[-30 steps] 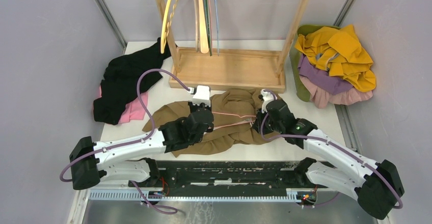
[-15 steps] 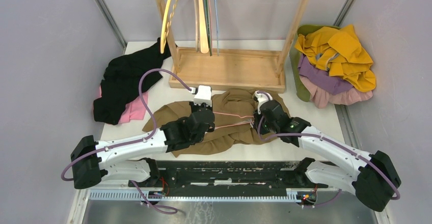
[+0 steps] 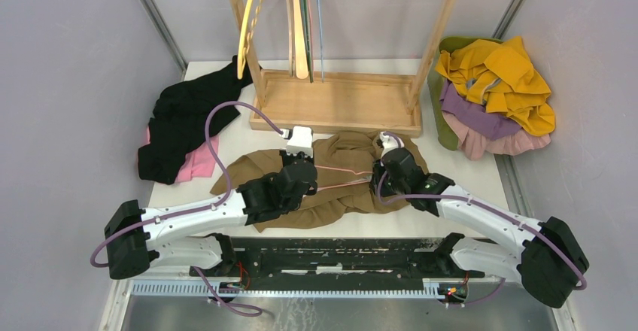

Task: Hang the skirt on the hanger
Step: Hang the skirt on the hanger.

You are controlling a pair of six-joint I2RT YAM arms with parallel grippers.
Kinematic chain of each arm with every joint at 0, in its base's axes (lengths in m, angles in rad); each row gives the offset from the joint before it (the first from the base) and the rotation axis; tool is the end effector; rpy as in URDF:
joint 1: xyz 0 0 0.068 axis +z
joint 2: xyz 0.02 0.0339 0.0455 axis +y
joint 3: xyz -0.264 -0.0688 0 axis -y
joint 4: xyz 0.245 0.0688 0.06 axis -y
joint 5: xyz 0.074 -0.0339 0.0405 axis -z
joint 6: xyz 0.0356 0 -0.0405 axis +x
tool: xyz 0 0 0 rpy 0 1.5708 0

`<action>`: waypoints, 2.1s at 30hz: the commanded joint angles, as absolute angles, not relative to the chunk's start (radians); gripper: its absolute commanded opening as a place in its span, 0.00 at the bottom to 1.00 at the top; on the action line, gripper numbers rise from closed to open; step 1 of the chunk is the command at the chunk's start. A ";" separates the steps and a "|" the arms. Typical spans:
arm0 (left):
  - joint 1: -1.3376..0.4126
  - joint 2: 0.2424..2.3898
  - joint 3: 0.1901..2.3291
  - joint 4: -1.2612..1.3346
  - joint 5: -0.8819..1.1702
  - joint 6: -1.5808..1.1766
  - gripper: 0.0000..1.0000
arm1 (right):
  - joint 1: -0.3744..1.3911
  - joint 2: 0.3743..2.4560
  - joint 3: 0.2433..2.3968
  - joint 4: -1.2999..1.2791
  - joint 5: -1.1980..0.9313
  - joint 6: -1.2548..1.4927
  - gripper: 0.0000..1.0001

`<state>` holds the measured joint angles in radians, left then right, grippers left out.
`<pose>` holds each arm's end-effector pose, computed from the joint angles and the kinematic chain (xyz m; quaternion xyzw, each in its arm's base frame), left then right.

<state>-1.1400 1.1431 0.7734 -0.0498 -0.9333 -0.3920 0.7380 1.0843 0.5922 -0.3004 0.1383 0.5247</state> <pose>0.1294 -0.2130 0.2824 0.0457 0.7868 -0.0651 0.6120 0.1643 0.1427 0.2062 -0.0722 0.9206 0.1718 0.3433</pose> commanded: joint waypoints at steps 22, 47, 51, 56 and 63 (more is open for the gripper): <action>-1.134 1.116 0.800 0.004 -0.940 -0.371 0.04 | 0.659 0.986 0.430 -0.096 0.098 0.750 0.30; -1.134 1.109 0.801 0.004 -0.942 -0.349 0.04 | 0.643 1.044 0.462 -0.093 0.047 0.775 0.22; -1.132 1.115 0.806 0.002 -0.943 -0.342 0.04 | 0.644 0.970 0.474 -0.152 0.038 0.787 0.29; -1.133 1.128 0.808 -0.002 -0.939 -0.346 0.04 | 0.644 0.866 0.483 -0.223 0.019 0.818 0.30; -1.131 1.138 0.805 -0.002 -0.930 -0.353 0.04 | 0.644 0.847 0.465 -0.193 0.015 0.851 0.22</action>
<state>-1.1381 1.1362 0.7734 -0.0498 -0.9138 -0.3737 0.6456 0.8459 0.4427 -0.2199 0.0219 0.8185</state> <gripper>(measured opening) 0.071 0.246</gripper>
